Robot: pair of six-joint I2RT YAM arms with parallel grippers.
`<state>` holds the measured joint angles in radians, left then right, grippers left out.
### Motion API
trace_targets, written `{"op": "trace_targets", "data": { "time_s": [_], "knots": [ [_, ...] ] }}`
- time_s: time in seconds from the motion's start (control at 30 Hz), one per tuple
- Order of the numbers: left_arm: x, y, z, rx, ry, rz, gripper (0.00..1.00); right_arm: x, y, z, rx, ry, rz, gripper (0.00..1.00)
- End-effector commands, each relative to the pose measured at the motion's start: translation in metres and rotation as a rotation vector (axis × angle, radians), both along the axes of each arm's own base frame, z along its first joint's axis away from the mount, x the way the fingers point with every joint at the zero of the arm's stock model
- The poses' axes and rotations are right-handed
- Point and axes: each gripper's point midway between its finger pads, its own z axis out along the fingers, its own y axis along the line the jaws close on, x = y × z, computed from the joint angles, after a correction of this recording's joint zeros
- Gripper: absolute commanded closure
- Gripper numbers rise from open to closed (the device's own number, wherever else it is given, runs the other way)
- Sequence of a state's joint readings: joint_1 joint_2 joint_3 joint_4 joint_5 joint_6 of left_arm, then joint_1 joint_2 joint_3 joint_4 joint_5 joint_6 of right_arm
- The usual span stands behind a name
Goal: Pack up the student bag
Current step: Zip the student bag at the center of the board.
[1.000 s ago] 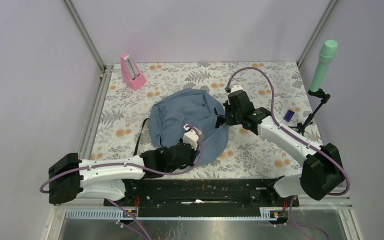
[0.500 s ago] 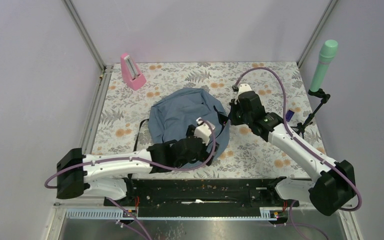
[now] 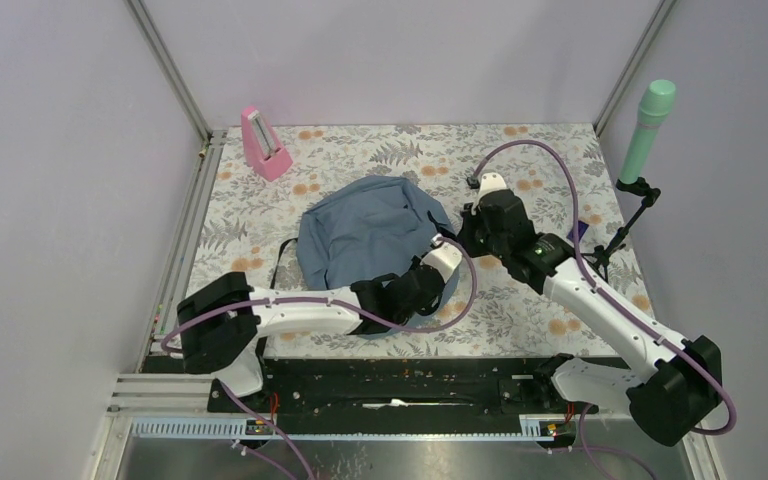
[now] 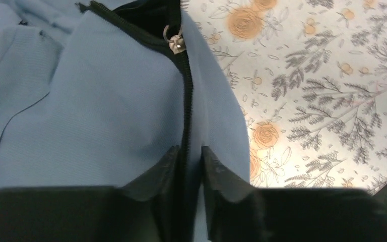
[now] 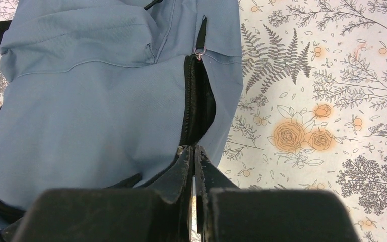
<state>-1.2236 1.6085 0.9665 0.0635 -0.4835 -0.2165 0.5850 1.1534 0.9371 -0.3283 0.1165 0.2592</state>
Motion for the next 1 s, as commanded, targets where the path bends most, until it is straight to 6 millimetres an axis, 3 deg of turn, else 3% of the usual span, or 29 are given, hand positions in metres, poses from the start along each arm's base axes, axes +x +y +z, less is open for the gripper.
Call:
{"op": "trace_targets", "data": {
  "time_s": [0.0,0.07,0.13,0.3,0.5,0.97],
  "knots": [
    [0.019,0.001,0.034,-0.088,-0.122,0.083,0.9,0.001,-0.007,0.014,0.007,-0.048,-0.046,1.0],
    [0.012,0.006,0.042,-0.116,-0.135,0.052,0.99,0.003,-0.01,0.011,-0.006,-0.04,-0.073,1.0],
    [0.002,0.009,0.042,-0.115,-0.141,0.0,1.0,0.008,-0.013,0.006,-0.03,-0.026,-0.103,1.0],
    [-0.021,0.032,0.022,-0.059,-0.1,-0.054,1.0,0.021,-0.02,-0.004,-0.116,0.007,-0.151,1.0],
    [-0.041,0.055,0.004,-0.034,-0.034,-0.074,1.0,0.04,-0.02,-0.004,-0.172,0.001,-0.17,1.0],
    [-0.054,0.083,-0.011,-0.007,-0.015,-0.092,1.0,0.086,-0.02,-0.025,-0.261,0.037,-0.192,1.0]
  ]
}}
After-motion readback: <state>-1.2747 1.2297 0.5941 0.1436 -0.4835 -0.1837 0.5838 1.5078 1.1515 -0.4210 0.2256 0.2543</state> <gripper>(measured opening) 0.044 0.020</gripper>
